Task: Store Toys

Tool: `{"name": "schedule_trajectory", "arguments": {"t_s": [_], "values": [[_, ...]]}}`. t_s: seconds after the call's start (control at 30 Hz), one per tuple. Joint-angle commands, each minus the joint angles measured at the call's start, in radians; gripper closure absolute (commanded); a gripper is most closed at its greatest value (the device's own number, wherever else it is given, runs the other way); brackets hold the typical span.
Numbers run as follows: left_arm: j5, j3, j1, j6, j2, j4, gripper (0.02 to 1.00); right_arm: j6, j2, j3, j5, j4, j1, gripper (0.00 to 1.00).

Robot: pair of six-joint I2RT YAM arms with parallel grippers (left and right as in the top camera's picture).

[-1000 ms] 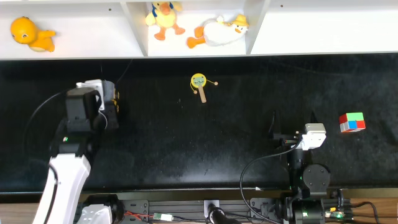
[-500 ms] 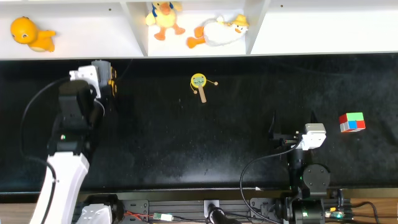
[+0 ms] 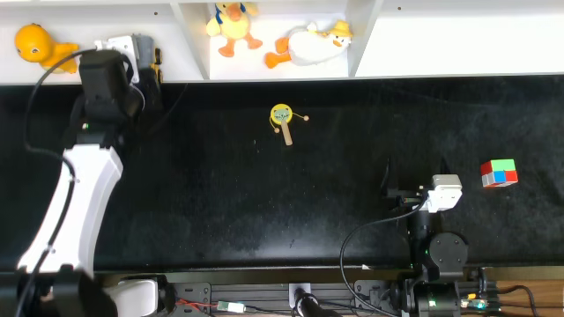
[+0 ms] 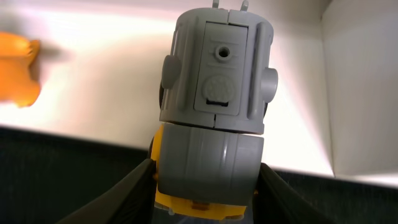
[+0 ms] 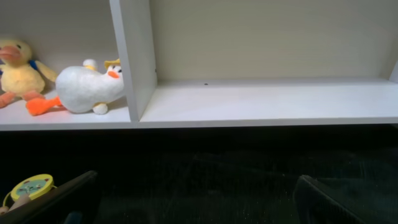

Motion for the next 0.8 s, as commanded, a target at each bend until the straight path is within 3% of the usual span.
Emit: {"name": "schedule_trajectory", "arguments": {"t_s": [0.03,0.4,0.47,0.5,0.53,0.6,0.7,0.8], "values": [[0.019,0.061,-0.008,0.015,0.065,0.043,0.706,0.004,-0.01,-0.014,0.003,0.005,-0.006,0.005],[0.034,0.065,-0.008,0.01,0.146,0.131,0.691,0.004,-0.01,-0.014,0.003,0.005,-0.006,0.007],[0.035,0.066,-0.008,0.007,0.156,0.131,0.564,0.004,-0.01,-0.014,0.003,0.005,-0.006,0.005],[0.037,0.066,-0.008,0.008,0.159,0.131,0.421,0.004,-0.01,-0.014,0.003,0.005,-0.006,0.007],[0.037,0.066,-0.008,0.008,0.162,0.131,0.338,0.004,-0.01,-0.014,0.003,0.005,-0.006,0.005],[0.037,0.065,-0.008,0.008,0.162,0.13,0.275,0.004,-0.01,-0.014,0.003,0.005,-0.006,0.005],[0.037,0.066,-0.007,0.008,0.161,0.127,0.018,0.004,-0.01,-0.014,0.003,0.005,-0.006,0.005],[0.037,0.065,-0.007,0.008,0.149,0.095,0.02,0.004,-0.01,-0.014,0.003,0.005,-0.006,0.005]]}}
